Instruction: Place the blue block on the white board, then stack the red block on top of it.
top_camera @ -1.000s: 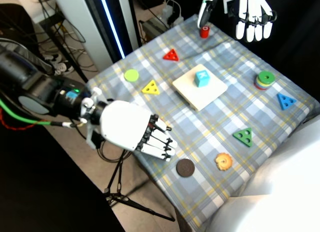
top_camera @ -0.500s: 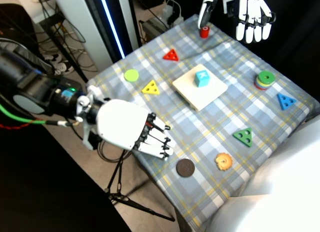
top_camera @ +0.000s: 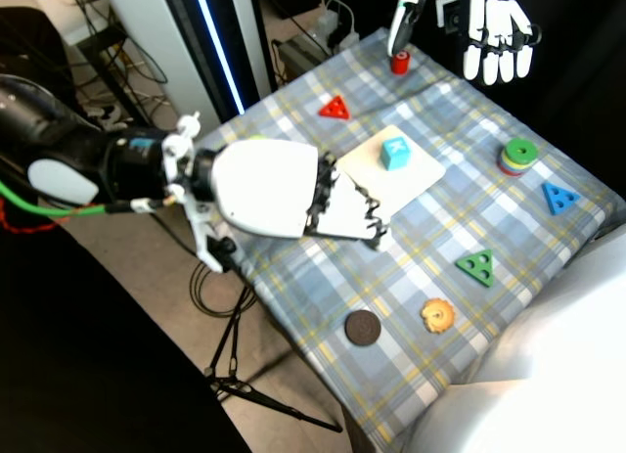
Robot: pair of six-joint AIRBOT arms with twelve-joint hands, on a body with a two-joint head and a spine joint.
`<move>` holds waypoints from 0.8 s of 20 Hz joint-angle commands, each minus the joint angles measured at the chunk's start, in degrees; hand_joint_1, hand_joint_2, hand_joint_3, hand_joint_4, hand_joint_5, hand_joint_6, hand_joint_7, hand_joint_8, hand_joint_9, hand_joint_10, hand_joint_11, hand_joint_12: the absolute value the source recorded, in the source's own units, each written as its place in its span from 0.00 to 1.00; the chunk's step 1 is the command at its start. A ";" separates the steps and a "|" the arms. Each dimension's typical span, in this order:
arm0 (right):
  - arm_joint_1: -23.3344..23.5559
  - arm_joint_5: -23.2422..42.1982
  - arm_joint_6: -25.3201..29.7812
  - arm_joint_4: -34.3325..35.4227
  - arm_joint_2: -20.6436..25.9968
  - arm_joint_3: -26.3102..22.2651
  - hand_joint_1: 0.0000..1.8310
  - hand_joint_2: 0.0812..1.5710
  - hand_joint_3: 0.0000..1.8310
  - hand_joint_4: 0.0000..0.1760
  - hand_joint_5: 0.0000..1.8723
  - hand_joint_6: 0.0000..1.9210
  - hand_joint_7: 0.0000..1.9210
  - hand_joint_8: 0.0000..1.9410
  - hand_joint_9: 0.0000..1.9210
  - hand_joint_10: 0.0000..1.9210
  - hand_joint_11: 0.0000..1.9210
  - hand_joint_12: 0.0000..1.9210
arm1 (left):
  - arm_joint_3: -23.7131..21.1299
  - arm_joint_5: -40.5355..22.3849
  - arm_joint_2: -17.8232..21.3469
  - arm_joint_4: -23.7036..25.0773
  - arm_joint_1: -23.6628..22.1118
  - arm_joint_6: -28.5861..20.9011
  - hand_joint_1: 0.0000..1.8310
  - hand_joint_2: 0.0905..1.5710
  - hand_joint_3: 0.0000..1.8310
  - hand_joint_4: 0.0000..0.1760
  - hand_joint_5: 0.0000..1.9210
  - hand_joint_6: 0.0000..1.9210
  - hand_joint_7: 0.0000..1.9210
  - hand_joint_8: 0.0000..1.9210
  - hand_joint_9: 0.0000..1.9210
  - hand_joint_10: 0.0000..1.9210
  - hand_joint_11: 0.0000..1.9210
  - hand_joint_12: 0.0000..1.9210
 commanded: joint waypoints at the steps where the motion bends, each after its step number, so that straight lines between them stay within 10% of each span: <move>1: 1.29 7.03 0.90 0.90 -0.36 -0.05 0.55 0.68 0.00 1.00 0.52 0.50 0.35 0.00 0.29 0.00 0.00 0.54 | 0.17 -6.40 0.52 1.21 -0.34 -0.39 0.41 0.54 0.00 0.63 0.25 0.00 0.24 0.00 0.18 0.00 0.00 0.31; 2: 2.05 7.32 1.47 0.01 -0.64 0.01 0.55 0.68 0.00 1.00 0.52 0.51 0.34 0.00 0.29 0.00 0.00 0.54 | 0.15 -6.44 0.62 1.01 -0.17 -0.39 0.41 0.54 0.00 0.58 0.25 0.00 0.24 0.00 0.18 0.00 0.00 0.32; 3: 2.65 7.59 1.95 -0.81 -0.96 0.09 0.52 0.61 0.00 0.38 0.47 0.28 0.34 0.00 0.28 0.00 0.00 0.53 | 0.15 -6.44 0.63 0.92 -0.12 -0.39 0.42 0.54 0.00 0.55 0.25 0.00 0.24 0.00 0.18 0.00 0.00 0.34; 5: 3.32 7.63 2.09 -1.35 -1.54 0.27 0.52 0.60 0.00 0.10 0.50 0.07 0.33 0.00 0.28 0.00 0.00 0.53 | 0.16 -6.46 0.63 0.89 -0.11 -0.39 0.42 0.54 0.00 0.53 0.25 0.00 0.25 0.00 0.19 0.00 0.00 0.37; 16: 0.83 1.58 -0.64 3.87 -1.80 2.51 0.46 0.57 0.00 0.00 0.37 0.00 0.26 0.00 0.24 0.00 0.04 0.45 | -0.54 -7.52 1.11 0.27 0.88 -0.39 0.42 0.53 0.00 0.60 0.25 0.00 0.25 0.00 0.19 0.00 0.00 0.37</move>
